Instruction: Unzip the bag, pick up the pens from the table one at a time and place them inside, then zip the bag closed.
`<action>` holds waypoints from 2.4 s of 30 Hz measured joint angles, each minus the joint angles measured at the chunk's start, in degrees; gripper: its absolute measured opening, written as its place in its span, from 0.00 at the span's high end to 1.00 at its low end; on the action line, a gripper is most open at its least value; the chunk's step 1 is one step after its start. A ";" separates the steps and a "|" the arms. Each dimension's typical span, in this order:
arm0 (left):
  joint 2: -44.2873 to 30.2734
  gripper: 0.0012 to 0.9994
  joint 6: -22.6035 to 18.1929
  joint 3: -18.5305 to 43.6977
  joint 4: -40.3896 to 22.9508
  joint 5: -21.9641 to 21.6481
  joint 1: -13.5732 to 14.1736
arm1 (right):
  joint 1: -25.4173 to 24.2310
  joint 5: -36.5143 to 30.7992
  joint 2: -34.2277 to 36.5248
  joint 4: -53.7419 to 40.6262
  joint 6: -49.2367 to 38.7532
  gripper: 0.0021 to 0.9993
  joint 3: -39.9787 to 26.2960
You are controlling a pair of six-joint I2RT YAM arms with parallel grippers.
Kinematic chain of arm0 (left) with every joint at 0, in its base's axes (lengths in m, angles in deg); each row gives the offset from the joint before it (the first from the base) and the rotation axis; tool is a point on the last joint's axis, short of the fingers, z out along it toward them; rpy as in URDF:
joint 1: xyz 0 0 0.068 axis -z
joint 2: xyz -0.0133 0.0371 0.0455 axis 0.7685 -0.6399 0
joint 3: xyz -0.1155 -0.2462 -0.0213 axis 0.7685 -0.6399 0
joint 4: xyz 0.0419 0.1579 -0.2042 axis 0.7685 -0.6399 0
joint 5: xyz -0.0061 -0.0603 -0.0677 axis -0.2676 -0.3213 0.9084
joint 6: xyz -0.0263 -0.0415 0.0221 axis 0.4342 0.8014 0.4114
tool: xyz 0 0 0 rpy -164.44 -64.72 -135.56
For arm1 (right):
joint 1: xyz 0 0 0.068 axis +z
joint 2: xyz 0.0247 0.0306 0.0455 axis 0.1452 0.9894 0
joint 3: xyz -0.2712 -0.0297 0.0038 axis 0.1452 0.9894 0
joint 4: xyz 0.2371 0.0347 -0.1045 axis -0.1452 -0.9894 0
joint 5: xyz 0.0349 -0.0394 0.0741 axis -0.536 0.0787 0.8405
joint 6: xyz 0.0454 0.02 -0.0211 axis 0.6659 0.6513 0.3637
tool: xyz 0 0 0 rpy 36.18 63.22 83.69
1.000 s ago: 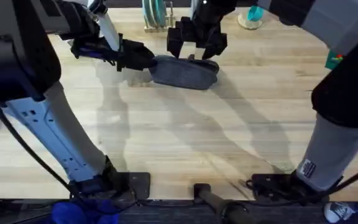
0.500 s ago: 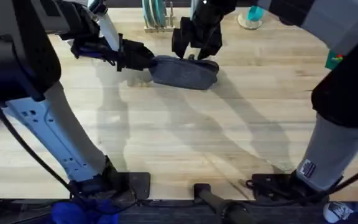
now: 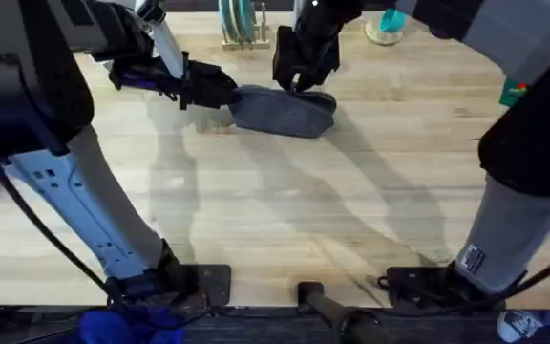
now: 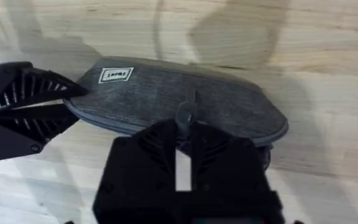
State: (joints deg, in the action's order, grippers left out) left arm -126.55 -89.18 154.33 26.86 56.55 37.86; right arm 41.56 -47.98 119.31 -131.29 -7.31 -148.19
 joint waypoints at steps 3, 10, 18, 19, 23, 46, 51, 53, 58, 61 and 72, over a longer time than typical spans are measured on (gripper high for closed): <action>0.01 0.96 0.00 0.00 0.02 0.00 0.00 | 0.00 0.17 0.00 0.00 0.13 0.95 0.00; 0.02 0.96 0.00 -0.01 0.01 0.00 0.00 | 0.00 0.17 0.00 -0.01 0.16 0.97 0.00; 0.00 0.96 0.00 0.00 0.00 0.00 0.02 | 0.00 0.17 0.00 0.05 -0.32 0.97 0.00; 0.01 0.96 0.00 0.00 0.02 0.00 0.01 | 0.00 0.17 0.00 0.10 -0.36 0.97 0.00; 0.00 0.96 0.00 0.00 -0.02 0.00 0.00 | 0.00 0.19 0.00 0.21 -0.56 0.97 0.00; 0.01 0.96 0.00 0.00 -0.02 0.00 0.01 | 0.00 0.19 0.00 0.16 -4.83 0.97 -0.19; 0.00 0.96 0.00 0.00 0.00 0.00 0.00 | 0.00 0.19 0.00 -0.90 -4.86 0.97 -1.70; 0.00 0.96 0.00 0.00 0.02 0.00 0.00 | 0.00 0.21 0.00 -1.71 -4.86 0.97 -2.51; 0.02 0.96 0.00 0.00 0.04 0.02 0.00 | 0.04 0.38 0.00 -3.25 -4.86 0.97 -3.92; 0.00 0.96 0.00 0.00 0.00 0.02 0.00 | 0.09 0.38 0.00 -4.34 -4.88 0.97 -4.47; 0.02 0.96 0.00 0.00 -0.02 0.03 0.00 | 0.28 -0.65 0.00 -6.54 -4.88 0.97 -5.23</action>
State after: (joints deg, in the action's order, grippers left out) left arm -126.53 -89.18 154.33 26.84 56.58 37.86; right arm 41.84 -48.63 119.31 -137.83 -12.19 -153.42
